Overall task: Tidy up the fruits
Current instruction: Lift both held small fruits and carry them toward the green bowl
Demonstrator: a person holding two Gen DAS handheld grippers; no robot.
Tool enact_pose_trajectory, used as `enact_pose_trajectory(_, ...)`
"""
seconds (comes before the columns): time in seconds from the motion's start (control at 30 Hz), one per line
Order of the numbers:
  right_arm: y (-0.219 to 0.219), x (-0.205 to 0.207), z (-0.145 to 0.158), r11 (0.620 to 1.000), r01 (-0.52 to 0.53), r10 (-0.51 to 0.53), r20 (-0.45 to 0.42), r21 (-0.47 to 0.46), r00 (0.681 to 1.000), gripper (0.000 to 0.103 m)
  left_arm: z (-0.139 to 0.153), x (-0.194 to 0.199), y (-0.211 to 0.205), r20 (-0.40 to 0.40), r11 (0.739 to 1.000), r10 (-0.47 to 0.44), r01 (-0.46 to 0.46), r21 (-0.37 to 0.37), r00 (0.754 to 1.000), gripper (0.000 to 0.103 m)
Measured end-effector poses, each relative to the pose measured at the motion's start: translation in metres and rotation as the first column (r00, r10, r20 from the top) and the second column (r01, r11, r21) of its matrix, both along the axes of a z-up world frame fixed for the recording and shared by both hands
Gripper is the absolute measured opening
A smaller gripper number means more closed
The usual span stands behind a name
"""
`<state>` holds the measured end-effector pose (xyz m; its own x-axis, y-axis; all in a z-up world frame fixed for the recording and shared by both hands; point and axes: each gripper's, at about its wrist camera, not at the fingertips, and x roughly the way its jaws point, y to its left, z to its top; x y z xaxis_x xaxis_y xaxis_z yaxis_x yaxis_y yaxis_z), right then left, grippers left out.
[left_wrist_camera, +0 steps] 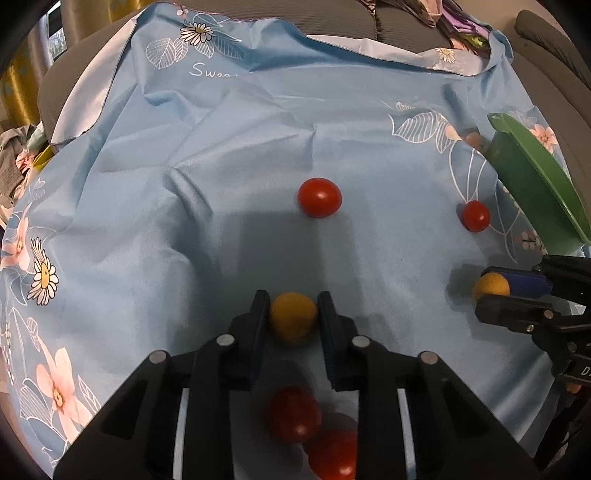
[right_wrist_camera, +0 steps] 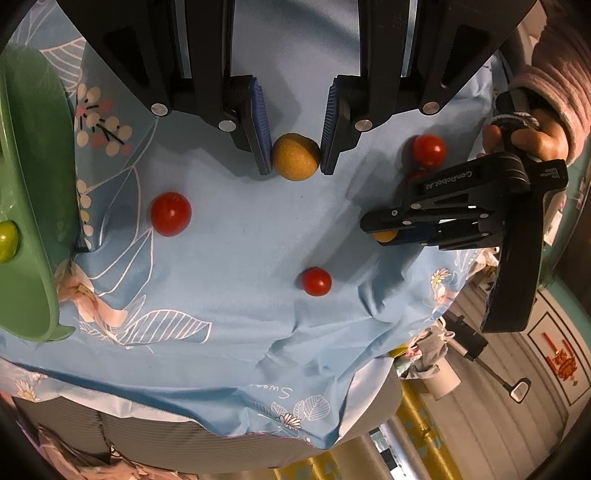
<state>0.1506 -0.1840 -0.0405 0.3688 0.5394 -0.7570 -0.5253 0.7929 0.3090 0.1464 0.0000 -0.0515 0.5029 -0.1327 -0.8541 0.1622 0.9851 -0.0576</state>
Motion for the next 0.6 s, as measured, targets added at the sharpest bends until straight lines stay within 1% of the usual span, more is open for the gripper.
enact_pose_trajectory(0.3,-0.015,-0.008,0.006,0.999,0.046,-0.046,0.012,-0.013,0.999,0.028,0.002,-0.003,0.001,-0.009,1.000,-0.007,0.007,-0.027,1.000,0.026)
enact_pose_trajectory(0.43,-0.024,-0.012,0.006,0.998,0.065,-0.065,0.012,-0.011,0.998,0.028,0.010,-0.011,-0.006,-0.004,0.999,-0.018,0.018,-0.035,1.000,0.026)
enact_pose_trajectory(0.6,-0.028,-0.017,0.009,0.997,0.073,-0.073,0.021,-0.003,0.997,0.028,0.028,-0.025,-0.016,0.028,0.997,-0.039,0.041,-0.063,0.999,0.026)
